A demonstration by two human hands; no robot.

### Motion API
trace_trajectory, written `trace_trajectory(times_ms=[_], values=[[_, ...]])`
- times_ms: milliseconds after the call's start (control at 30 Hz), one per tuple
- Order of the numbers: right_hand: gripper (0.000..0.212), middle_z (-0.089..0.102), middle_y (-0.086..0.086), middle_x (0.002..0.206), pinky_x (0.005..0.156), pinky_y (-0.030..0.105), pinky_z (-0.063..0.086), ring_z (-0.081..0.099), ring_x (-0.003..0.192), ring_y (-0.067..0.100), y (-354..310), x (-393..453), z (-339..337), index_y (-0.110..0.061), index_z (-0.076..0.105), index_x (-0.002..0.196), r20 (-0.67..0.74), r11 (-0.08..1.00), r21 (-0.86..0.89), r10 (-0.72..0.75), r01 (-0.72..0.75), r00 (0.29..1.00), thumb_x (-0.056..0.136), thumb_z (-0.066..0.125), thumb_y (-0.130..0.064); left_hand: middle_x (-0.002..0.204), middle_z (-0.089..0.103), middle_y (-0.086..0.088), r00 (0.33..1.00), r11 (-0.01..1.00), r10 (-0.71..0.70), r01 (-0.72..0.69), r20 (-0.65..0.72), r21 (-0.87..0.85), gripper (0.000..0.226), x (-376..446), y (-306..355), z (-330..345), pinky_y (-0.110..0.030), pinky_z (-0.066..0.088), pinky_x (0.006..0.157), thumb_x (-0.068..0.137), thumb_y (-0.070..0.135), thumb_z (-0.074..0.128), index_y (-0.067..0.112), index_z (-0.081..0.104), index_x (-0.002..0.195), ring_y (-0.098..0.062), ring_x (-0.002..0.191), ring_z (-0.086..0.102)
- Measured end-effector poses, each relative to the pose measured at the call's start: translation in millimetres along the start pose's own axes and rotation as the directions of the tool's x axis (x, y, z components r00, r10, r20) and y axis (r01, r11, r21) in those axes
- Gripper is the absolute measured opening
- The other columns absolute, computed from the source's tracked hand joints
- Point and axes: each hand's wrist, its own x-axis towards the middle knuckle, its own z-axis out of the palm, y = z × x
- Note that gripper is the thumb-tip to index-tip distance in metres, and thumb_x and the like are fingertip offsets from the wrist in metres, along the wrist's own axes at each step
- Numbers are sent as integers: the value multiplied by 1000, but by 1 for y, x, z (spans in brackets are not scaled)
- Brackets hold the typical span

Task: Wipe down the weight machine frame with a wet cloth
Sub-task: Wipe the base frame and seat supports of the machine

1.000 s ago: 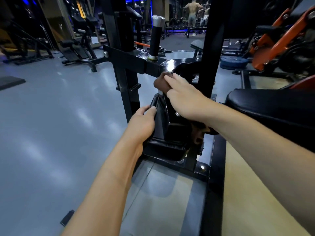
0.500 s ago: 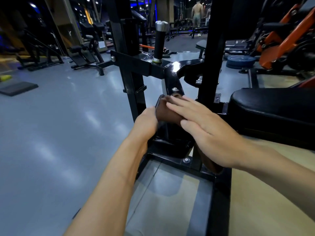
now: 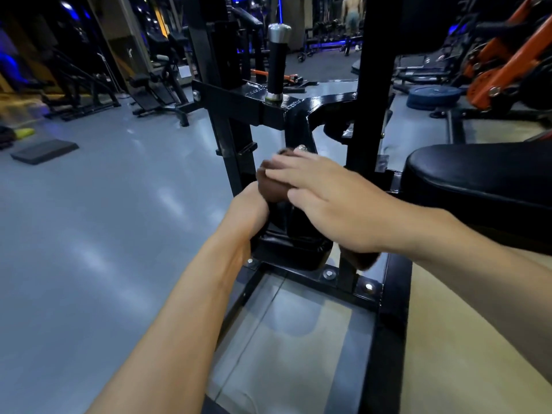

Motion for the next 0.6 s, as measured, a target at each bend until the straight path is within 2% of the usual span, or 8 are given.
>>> trace_trajectory(times_ms=[67, 133, 167, 233, 300, 433, 500, 600], values=[[51, 19, -16, 169, 125, 17, -3, 2, 156, 1, 0, -8, 2, -27, 36, 160, 7, 1000, -10, 10, -10, 1000, 110, 34, -19, 63, 72, 10, 1000, 1000, 3, -3, 17, -5, 26, -1, 1, 1, -23, 54, 65, 102, 28, 56, 24, 70, 81, -10, 67, 70], [52, 15, -18, 170, 129, 31, 4, 1, 156, 2, 6, 3, 2, -30, 32, 161, -9, 997, -18, 72, -72, 997, 110, 31, -24, 60, 70, 9, 1000, 1000, -18, 18, 21, -8, 33, 0, 2, 1, -20, 53, 57, 104, 26, 52, 23, 69, 76, -9, 61, 69], [53, 12, -16, 171, 129, 34, 6, 0, 157, 4, 9, 15, 1, -30, 30, 162, -6, 994, -24, 106, -106, 994, 110, 30, -25, 61, 70, 7, 999, 999, -32, 32, 13, 9, 37, 1, 1, 2, -22, 55, 60, 105, 25, 49, 23, 68, 73, -11, 63, 69], [53, 11, -8, 172, 127, 33, 3, 1, 158, 11, 20, 48, -1, -24, 29, 163, 22, 984, -46, 172, -171, 985, 109, 28, -22, 76, 74, 4, 999, 998, -33, 33, -16, 52, 39, 2, 1, 3, -34, 60, 82, 106, 28, 47, 24, 71, 76, -19, 84, 73], [51, 22, 8, 170, 125, 32, 5, 13, 156, 22, 36, 81, -4, -12, 35, 160, 2, 979, -55, 196, -195, 981, 108, 29, -14, 93, 78, 2, 998, 999, -38, 39, -43, 24, 32, 2, 0, 3, -43, 59, 94, 104, 40, 49, 30, 77, 91, -21, 95, 75], [47, 41, 18, 158, 123, 46, 22, 31, 149, 35, 52, 115, -8, -4, 50, 149, -48, 970, 55, 239, -237, 970, 105, 33, -8, 103, 78, 4, 998, 998, -46, 45, -40, -35, 23, 3, 0, 2, -32, 61, 85, 104, 41, 53, 31, 74, 109, -15, 95, 75], [47, 41, 17, 158, 123, 42, 21, 32, 148, 34, 51, 109, -5, -2, 48, 149, -93, 968, 83, 244, -237, 965, 105, 33, -6, 111, 75, 8, 999, 998, -33, 31, -40, -57, 23, 1, 1, 3, -26, 59, 83, 104, 39, 57, 32, 68, 123, -12, 99, 73], [47, 40, 9, 158, 116, 28, 17, 30, 146, 30, 44, 79, 2, -8, 45, 151, -133, 971, 115, 226, -211, 965, 107, 30, -9, 115, 74, 6, 998, 995, -36, 31, -51, -90, 31, 2, 1, 3, -29, 60, 84, 103, 38, 59, 32, 63, 133, -13, 98, 74]])
